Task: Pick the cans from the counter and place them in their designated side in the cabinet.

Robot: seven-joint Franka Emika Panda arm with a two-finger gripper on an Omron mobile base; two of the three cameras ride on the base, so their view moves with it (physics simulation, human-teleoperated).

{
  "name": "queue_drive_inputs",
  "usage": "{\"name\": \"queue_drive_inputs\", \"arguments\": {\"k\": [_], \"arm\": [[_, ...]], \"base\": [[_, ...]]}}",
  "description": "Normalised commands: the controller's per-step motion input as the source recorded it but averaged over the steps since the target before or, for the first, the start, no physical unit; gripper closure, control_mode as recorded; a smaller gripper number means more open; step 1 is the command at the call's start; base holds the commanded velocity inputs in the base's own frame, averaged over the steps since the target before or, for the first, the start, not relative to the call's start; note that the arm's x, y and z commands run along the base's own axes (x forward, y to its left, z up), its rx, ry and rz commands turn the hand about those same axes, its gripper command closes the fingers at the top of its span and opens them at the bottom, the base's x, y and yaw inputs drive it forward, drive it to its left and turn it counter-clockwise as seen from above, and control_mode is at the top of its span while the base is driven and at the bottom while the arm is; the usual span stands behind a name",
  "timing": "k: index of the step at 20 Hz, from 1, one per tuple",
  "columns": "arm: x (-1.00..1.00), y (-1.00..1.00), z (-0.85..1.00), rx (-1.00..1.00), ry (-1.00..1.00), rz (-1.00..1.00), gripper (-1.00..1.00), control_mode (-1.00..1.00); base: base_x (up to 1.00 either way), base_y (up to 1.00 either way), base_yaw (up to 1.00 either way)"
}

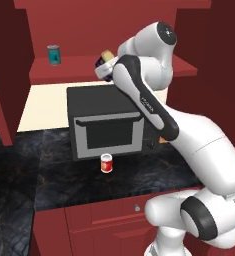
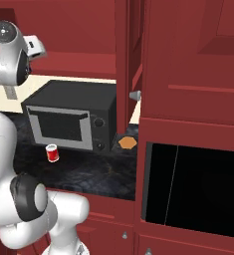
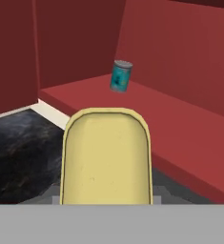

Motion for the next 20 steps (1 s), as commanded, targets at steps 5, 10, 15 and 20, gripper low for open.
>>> {"name": "queue_drive_inputs", "arguments": {"k": [5, 10, 15, 20], "arm": [[0.26, 0.14, 0.0, 0.0, 0.02, 0.02, 1.0, -1.0], [0.24, 0.12, 0.0, -0.01, 0.02, 0.0, 1.0, -1.0], [0.27, 0.09, 0.0, -0.02, 0.04, 0.0, 1.0, -1.0], [0.29, 0.11, 0.0, 0.0, 0.04, 0.0, 1.0, -1.0]], "base": [[0.0, 0.0, 0.0], [0.0, 0.0, 0.0], [0.0, 0.0, 0.0], [0.0, 0.0, 0.0]]}}
